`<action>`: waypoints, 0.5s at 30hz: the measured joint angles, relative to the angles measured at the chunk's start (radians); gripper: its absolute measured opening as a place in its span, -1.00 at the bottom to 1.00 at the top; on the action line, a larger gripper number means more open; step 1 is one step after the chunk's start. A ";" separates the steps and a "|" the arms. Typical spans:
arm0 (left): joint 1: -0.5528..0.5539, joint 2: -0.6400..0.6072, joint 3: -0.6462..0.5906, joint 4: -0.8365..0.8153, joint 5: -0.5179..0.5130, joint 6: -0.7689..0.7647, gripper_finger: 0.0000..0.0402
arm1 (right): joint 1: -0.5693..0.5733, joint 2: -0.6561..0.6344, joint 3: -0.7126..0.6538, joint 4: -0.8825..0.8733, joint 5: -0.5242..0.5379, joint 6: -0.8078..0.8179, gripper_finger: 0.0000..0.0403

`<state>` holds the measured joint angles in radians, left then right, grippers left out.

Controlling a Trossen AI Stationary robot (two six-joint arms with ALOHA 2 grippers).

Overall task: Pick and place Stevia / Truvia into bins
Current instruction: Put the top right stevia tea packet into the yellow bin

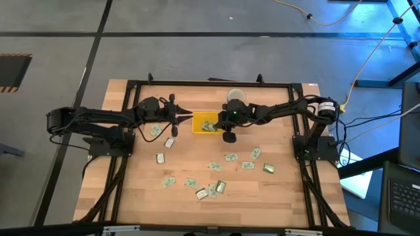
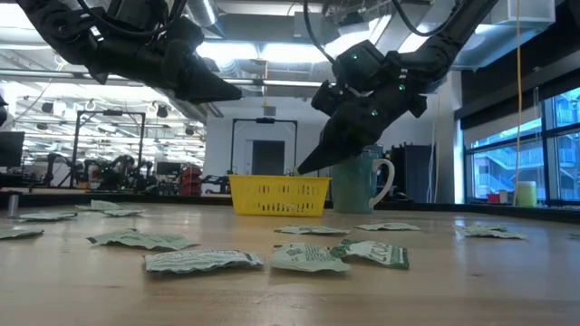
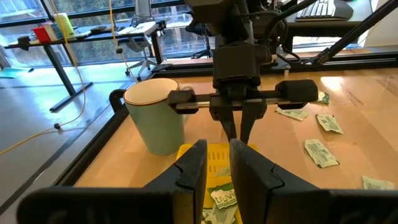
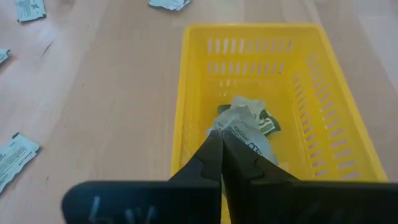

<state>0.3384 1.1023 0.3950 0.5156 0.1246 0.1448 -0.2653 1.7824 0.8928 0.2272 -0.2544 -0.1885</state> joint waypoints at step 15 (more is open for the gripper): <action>-0.004 0.000 0.000 0.001 0.000 0.000 -0.58 | 0.007 0.001 0.000 0.026 0.001 -0.089 -0.91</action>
<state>0.3347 1.1023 0.3950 0.5163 0.1249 0.1448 -0.2580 1.7832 0.8928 0.2533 -0.2530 -0.2774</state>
